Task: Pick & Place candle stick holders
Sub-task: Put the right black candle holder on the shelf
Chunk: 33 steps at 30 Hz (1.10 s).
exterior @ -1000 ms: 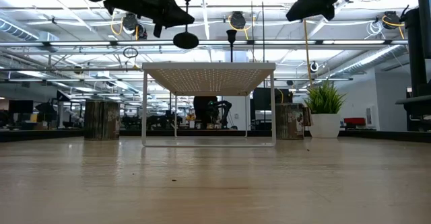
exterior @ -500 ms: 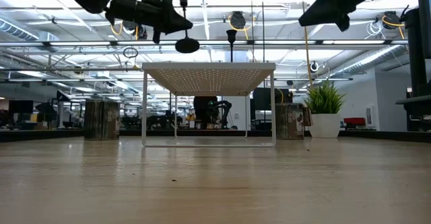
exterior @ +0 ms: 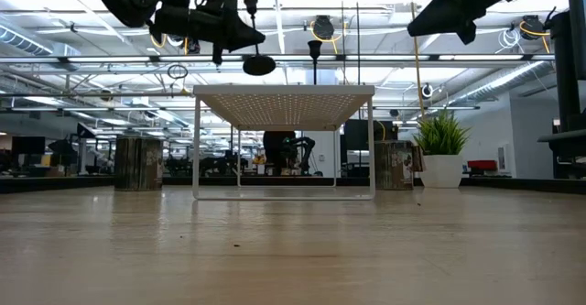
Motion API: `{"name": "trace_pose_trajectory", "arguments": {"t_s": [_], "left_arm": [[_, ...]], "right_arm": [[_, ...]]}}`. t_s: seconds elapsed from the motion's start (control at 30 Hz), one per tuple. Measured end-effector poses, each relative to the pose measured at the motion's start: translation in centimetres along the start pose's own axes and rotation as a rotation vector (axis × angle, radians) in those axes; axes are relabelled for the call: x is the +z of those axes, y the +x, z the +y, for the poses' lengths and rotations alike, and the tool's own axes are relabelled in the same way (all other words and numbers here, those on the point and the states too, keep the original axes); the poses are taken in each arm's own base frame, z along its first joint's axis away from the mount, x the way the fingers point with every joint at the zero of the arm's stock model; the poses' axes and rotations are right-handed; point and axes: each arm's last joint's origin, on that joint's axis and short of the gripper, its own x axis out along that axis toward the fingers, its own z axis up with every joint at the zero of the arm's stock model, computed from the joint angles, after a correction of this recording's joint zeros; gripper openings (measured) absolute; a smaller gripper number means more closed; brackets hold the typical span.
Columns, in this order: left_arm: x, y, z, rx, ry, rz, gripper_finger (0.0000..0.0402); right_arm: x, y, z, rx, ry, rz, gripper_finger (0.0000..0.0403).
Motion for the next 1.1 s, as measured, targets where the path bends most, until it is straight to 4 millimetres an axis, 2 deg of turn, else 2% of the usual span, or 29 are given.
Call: {"name": "trace_pose_trajectory", "arguments": {"t_s": [0.63,0.8,1.1], "left_arm": [[-0.8,0.8,-0.2,-0.03,-0.007,0.02,0.0012],[-3.1,2.3,-0.3,-0.002,-0.003,0.096,0.0012],[-4.9,3.3,0.4,0.039,0.013,0.137,0.0012]], "right_arm": [[0.0,0.0,0.0,0.001,0.004,0.0,0.0043],[0.0,0.0,0.0,0.001,0.005,0.001,0.0043],[0.0,0.0,0.0,0.001,0.005,0.001,0.0043]]}}
